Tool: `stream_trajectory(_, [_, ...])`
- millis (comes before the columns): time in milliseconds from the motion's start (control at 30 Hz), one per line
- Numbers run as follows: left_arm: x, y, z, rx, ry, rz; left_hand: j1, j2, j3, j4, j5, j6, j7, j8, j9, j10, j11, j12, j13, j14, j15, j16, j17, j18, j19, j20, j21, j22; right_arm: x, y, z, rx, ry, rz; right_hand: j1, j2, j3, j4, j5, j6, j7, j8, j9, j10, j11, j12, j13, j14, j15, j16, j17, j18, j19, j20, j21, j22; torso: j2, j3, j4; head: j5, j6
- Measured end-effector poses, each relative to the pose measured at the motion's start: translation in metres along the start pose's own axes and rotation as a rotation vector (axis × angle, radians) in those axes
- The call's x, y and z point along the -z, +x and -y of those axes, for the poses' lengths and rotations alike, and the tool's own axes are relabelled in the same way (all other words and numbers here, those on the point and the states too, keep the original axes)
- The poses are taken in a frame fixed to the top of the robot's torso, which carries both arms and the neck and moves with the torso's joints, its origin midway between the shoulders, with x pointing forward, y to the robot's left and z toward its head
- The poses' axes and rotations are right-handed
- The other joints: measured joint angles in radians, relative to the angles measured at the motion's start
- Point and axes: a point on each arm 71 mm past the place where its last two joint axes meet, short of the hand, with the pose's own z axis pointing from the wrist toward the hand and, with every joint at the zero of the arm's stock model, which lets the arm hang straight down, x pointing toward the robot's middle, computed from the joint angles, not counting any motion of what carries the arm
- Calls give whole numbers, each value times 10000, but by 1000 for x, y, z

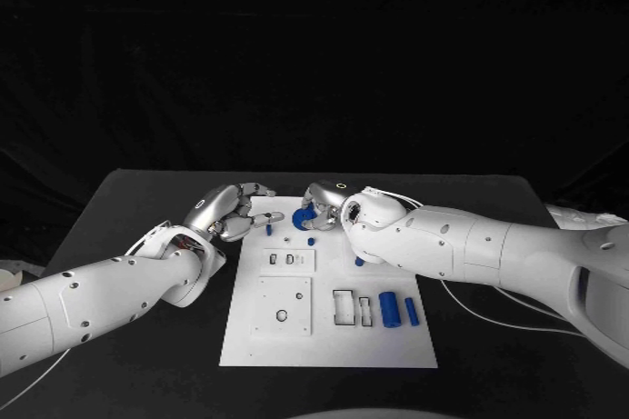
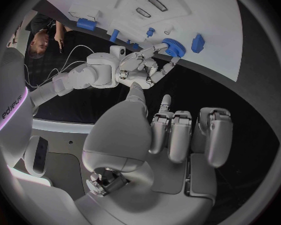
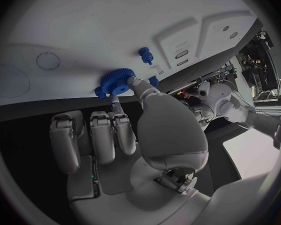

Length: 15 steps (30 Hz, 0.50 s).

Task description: Assemble the parts on the task board

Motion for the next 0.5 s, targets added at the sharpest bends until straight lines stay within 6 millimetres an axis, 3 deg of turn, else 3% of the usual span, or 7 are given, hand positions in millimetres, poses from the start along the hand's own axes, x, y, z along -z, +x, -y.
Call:
stream_trajectory(200, [0,0,0,3,9,-2,0,0,0,0,0,0,0,0,0,0,0,0,0,0,0,0,0,1,0,0,0,0,2,-1,2,-2,51,-16,-62,-38,-132,43,-209,-811,-113,0,-237,3,-3,0,0,0,0,0,-1,0,0,0,0,-1,6,0,4,20,-4])
stream_trajectory(500, [0,0,0,2,6,-3,0,0,0,0,0,0,0,0,0,0,0,0,0,0,0,0,0,0,0,0,0,0,9,-2,7,-229,-36,239,-100,-77,-227,86,-253,-860,-163,22,-257,1,-76,0,-1,38,-38,0,-2,0,11,-11,0,-1,11,2,-6,56,-47])
